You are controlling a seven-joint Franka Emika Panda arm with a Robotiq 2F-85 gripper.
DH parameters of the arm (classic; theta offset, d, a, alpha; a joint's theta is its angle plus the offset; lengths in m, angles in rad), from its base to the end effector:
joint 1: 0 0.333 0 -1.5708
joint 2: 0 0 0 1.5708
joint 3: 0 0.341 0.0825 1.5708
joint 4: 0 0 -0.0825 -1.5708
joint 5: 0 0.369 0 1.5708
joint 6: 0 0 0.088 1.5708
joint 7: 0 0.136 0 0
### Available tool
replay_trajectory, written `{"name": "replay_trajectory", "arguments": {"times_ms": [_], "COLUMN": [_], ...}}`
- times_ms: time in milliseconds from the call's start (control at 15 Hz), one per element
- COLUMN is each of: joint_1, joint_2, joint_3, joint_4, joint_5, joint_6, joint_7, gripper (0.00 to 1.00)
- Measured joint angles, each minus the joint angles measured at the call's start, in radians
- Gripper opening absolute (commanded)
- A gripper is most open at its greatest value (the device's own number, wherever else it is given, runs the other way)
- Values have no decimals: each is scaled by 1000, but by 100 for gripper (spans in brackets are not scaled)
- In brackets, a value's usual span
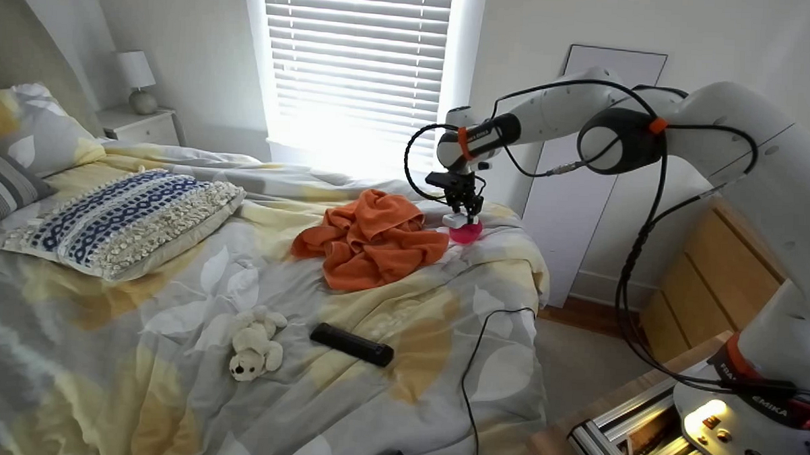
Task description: Remove the white remote from the pink bowl, put it on the bed and then press the remote
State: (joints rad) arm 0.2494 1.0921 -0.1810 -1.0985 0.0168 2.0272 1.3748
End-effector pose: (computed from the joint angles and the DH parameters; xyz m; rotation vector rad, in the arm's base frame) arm 0.7500 0.0930 0.1287 2.3915 -1.6906 -0.0151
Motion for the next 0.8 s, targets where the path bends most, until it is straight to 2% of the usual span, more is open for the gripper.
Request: {"name": "replay_trajectory", "arguments": {"times_ms": [533, 800], "joint_1": [31, 72], "joint_2": [-166, -268], "joint_3": [29, 22], "joint_4": [-361, -555], "joint_5": [-13, -39], "joint_6": [258, 395], "joint_7": [7, 75], "gripper": [27, 27]}}
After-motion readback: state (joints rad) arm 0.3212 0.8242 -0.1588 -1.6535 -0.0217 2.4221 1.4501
